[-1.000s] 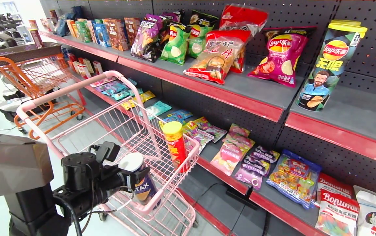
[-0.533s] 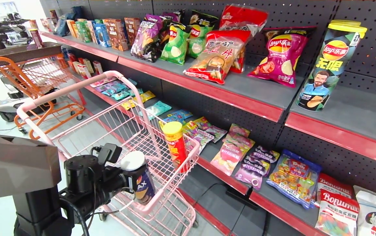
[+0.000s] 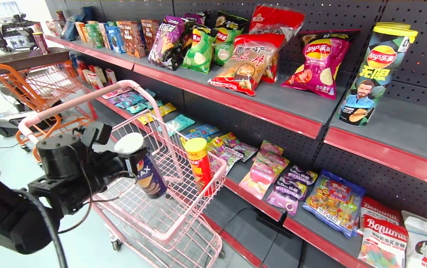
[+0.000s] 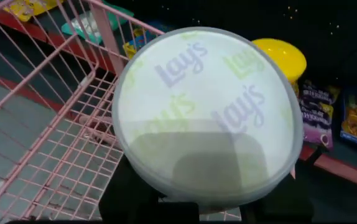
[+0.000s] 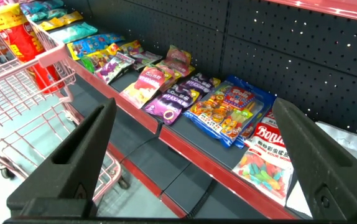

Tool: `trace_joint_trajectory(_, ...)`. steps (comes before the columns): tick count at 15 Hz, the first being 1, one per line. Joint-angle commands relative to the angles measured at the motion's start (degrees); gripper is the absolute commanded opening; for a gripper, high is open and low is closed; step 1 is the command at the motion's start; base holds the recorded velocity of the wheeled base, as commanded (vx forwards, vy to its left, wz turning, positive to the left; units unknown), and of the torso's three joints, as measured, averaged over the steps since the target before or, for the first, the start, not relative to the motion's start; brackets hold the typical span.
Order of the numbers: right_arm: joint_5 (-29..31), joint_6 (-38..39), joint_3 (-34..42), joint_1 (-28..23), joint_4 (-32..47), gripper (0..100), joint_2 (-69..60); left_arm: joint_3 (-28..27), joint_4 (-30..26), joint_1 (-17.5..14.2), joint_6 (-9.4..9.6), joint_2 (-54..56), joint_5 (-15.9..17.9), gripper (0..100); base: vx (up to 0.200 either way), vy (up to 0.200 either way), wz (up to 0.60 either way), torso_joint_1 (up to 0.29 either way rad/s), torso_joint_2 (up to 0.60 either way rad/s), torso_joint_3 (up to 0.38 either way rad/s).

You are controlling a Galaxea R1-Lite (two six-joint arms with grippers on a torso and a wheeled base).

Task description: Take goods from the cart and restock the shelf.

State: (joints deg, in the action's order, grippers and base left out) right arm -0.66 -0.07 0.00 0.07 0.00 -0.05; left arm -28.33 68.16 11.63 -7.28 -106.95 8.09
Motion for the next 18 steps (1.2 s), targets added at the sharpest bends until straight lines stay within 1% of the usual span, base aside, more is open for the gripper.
trace_joint_trajectory(1,0.0,0.0,0.0,0.0,0.0,100,0.0,-6.2,-8.2,-1.3,-0.02,10.7,0.0,0,0.0,0.0,0.0,0.0,0.0,0.0)
trace_joint_trajectory(2,0.0,0.0,0.0,0.0,0.0,100,0.0,-12.9,-22.1,-1.7,-0.02,19.7,0.0,0,0.0,0.0,0.0,0.0,0.0,0.0)
trace_joint_trajectory(3,0.0,0.0,0.0,0.0,0.0,100,0.0,-16.4,-31.0,-1.6,-0.02,25.4,0.1,0,0.0,0.0,0.0,0.0,0.0,0.0)
trace_joint_trajectory(5,0.0,0.1,0.0,-0.1,0.0,100,0.0,-19.9,-46.2,-1.6,0.07,36.7,0.2,0,0.0,0.0,0.0,0.0,0.0,0.0)
trace_joint_trajectory(6,0.0,0.1,0.0,0.0,0.0,100,0.0,-20.2,-50.0,-1.6,0.07,39.7,0.2,0,0.0,0.0,0.0,0.0,0.0,0.0)
trace_joint_trajectory(7,0.0,0.1,0.0,0.0,0.0,100,0.0,-20.2,-60.0,-1.6,0.07,49.6,0.3,0,0.0,0.0,0.0,0.0,0.0,0.0)
trace_joint_trajectory(9,0.0,0.2,0.0,0.0,0.0,100,0.0,-20.0,-65.9,-1.6,0.07,57.3,0.2,0,0.0,0.0,0.0,0.0,0.0,0.0)
trace_joint_trajectory(10,0.0,0.1,0.0,0.0,0.0,100,0.0,-19.1,-68.3,-1.6,0.6,61.7,0.1,0,0.0,0.0,0.0,0.0,0.0,0.0)
trace_joint_trajectory(11,0.0,0.1,0.0,-0.1,0.0,100,0.0,-17.5,-69.8,-1.7,2.09,65.2,0.0,0,0.0,0.0,0.0,0.051,-0.12,-0.085)
trace_joint_trajectory(12,0.0,0.1,0.0,-0.1,0.0,100,0.0,-14.1,-70.4,-1.7,2.88,68.9,0.1,0,0.0,0.0,0.0,0.1,-0.34,-0.222)
trace_joint_trajectory(13,0.0,0.1,0.0,0.0,0.0,100,0.0,-11.5,-70.4,-1.7,3.06,71.5,0.1,0,0.0,0.0,0.0,0.144,-0.43,-0.276)
trace_joint_trajectory(14,0.1,0.1,0.0,0.0,0.0,100,0.0,-6.3,-70.9,-1.7,3.15,76.5,-0.2,0,0.0,0.0,0.0,0.173,-0.49,-0.31)
trace_joint_trajectory(15,0.1,0.1,0.0,0.0,0.0,100,0.0,-4.2,-72.2,-1.7,3.15,79.2,-0.7,0,0.0,0.0,0.0,0.193,-0.53,-0.33)
trace_joint_trajectory(17,0.1,0.1,0.0,0.0,0.0,100,0.0,-2.6,-75.6,-1.7,3.15,82.1,-2.1,0,0.0,0.0,0.0,0.224,-0.57,-0.359)
trace_joint_trajectory(18,0.1,0.1,0.0,0.0,0.0,100,0.0,-2.4,-78.2,-1.7,3.15,83.4,-3.3,0,0.0,0.0,0.0,0.222,-0.6,-0.369)
